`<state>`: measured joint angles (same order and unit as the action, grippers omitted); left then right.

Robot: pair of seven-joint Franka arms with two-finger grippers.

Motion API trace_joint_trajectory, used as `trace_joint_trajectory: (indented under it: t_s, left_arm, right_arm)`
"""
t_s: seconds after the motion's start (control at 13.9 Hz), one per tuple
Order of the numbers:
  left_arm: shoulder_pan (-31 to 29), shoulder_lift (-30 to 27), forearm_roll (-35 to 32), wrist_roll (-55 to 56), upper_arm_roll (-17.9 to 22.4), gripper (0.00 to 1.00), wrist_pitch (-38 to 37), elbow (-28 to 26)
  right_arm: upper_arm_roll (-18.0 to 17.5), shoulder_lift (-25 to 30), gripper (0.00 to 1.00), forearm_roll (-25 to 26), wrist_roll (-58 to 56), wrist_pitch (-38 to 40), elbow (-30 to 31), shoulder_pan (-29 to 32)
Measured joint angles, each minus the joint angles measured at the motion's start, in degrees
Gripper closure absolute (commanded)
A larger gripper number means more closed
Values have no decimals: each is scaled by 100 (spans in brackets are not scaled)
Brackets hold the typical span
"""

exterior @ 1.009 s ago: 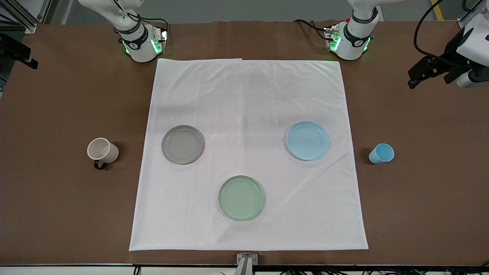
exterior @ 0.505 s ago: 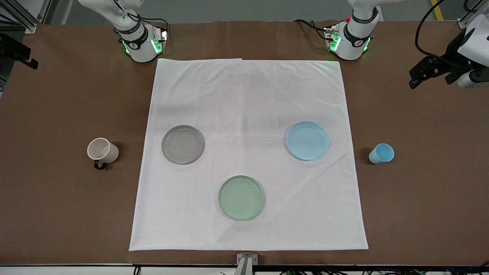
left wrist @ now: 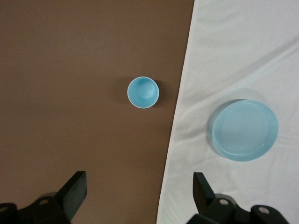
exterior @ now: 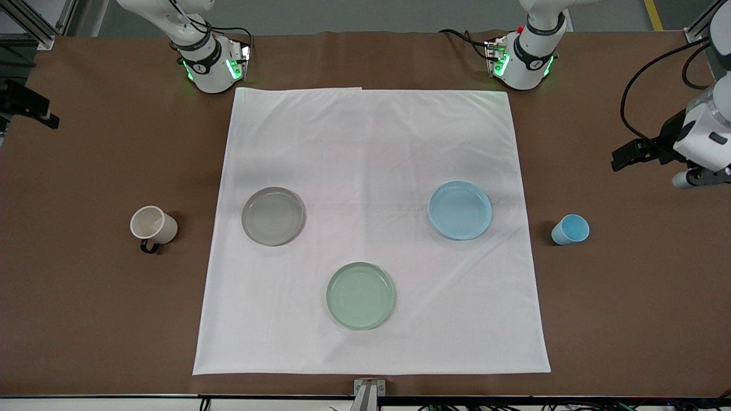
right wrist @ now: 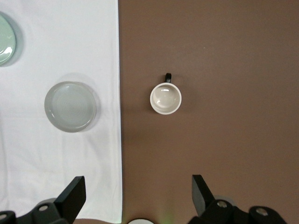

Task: Place blue cup in blue plate and white mug in gray plate
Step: 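Reach the right gripper to the white mug while the left gripper reaches the blue cup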

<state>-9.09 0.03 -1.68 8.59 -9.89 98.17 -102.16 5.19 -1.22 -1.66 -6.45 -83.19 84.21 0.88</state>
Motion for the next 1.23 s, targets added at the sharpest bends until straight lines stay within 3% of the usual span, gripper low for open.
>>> trace_joint_trajectory:
  t_s: [0.22, 0.5, 0.79, 1.08, 1.23]
  left_arm:
    - [-76, 14, -4, 0, 2, 0, 688, -673]
    - [-233, 33, -502, -2, 3, 3, 2364, -1920]
    - [-544, 421, -597, -3, 3, 24, 3800, -2623]
    - [-671, 1263, -599, -8, 1, 32, 4712, -2554]
    - [-671, 1590, -599, 11, -2, 45, 4827, -2385]
  right_arm:
    - [7, -1042, 0, -3, 2, -1119, 113, 196]
    - [16, -2418, 0, -171, 11, -2413, 249, 489]
    - [11, -2610, 0, -347, 174, -3869, 1277, 524]
    - [-15, -2696, 3, -376, 321, -4413, 1818, 519]
    - [-28, -2826, 7, -379, 337, -4430, 1854, 517]
